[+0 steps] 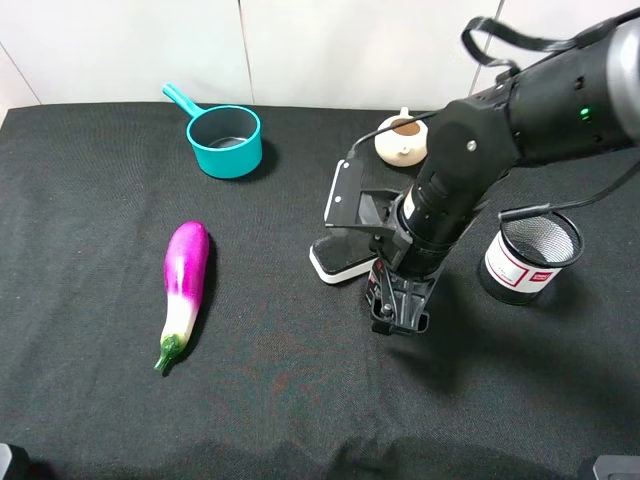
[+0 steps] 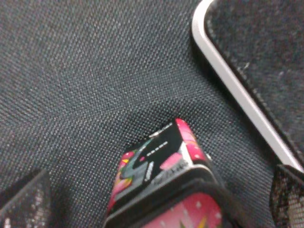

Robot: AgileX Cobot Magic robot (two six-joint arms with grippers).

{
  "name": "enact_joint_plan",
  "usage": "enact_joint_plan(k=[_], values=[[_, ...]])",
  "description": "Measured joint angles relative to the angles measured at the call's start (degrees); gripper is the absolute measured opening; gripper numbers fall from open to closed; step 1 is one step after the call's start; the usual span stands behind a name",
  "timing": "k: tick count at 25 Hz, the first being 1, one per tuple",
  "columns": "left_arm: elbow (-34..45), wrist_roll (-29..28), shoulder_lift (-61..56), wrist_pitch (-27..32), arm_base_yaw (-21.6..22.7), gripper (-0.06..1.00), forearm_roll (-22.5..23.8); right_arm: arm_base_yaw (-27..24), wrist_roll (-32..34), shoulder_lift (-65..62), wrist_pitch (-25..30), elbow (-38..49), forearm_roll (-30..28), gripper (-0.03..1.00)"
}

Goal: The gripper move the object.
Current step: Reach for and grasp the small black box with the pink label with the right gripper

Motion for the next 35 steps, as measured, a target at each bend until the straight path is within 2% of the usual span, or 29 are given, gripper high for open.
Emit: enact_joint_plan(k=[17,26,35], values=[[0.0,0.8,0.0,0.0,0.0,0.93,0.9,0.0,0.0,3.6,-1.9,-0.1,-0.4,0.69],[0.0,1.2,0.0,0.0,0.0,0.93,1.0,0.0,0.0,3.6,-2.3,-0.1,-0.3,0.42],[0.0,1.9,0.0,0.0,0.0,0.93,1.1,0.0,0.1,3.6,-2.3,-0.2,-0.3,0.42]])
